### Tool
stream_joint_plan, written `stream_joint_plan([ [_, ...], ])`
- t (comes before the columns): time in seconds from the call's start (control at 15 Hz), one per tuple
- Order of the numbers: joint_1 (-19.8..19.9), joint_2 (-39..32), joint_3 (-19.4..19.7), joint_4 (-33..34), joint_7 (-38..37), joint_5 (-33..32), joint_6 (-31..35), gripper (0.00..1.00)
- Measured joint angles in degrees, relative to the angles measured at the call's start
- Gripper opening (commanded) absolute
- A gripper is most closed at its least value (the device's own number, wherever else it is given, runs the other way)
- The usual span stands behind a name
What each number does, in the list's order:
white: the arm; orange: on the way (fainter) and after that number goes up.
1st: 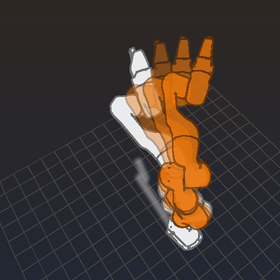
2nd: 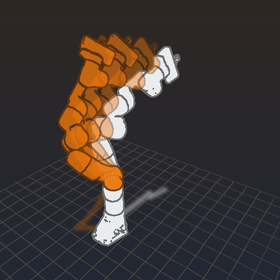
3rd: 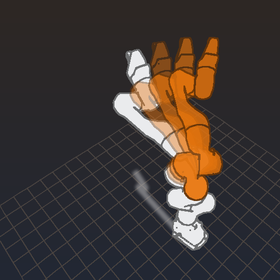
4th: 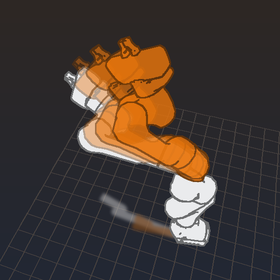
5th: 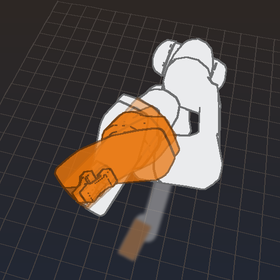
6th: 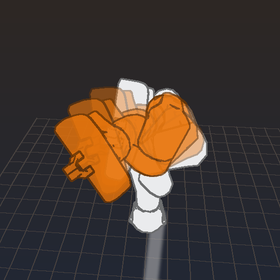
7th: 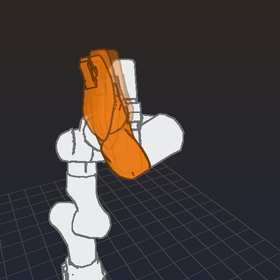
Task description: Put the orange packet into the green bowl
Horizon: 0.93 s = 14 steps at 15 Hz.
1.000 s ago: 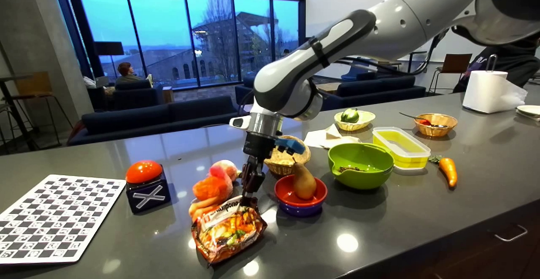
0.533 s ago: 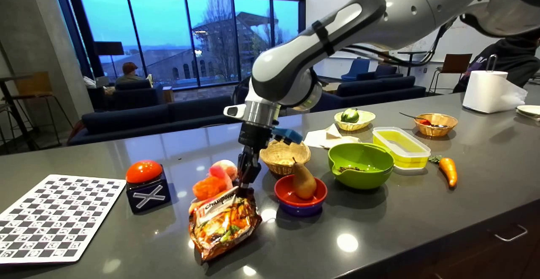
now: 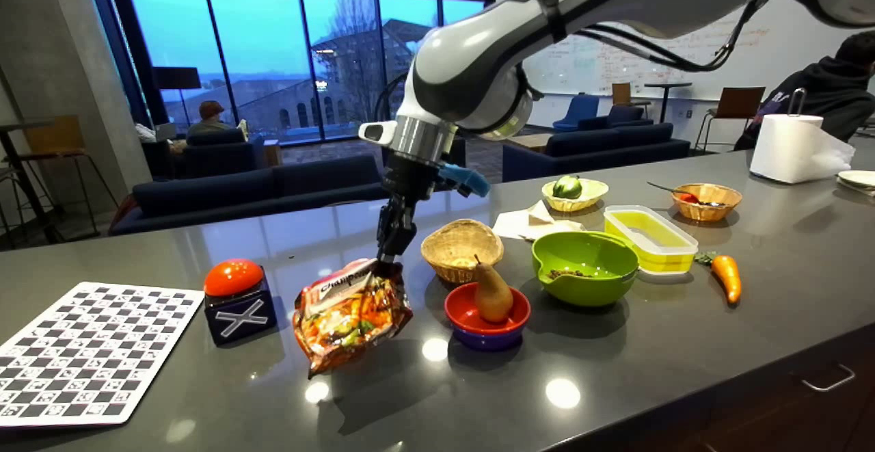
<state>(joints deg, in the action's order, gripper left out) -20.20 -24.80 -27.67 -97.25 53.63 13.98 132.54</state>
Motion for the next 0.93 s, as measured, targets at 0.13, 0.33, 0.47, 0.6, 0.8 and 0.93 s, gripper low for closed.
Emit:
stream_joint_plan([
  [0.13,0.4,2.9,0.0,-1.3,-0.6,0.0,2.5,0.01],
  [0.33,1.3,7.9,0.1,-4.1,-1.8,0.2,7.3,0.01],
  [0.47,2.0,11.2,0.2,-6.4,-2.8,0.7,10.3,0.01],
  [0.6,2.6,14.2,0.5,-8.9,-3.7,1.3,12.7,0.01],
  [0.8,3.0,17.9,1.3,-12.5,-5.3,1.9,15.3,0.01],
  [0.93,3.1,20.1,2.1,-14.9,-6.7,2.3,16.4,0.01],
])
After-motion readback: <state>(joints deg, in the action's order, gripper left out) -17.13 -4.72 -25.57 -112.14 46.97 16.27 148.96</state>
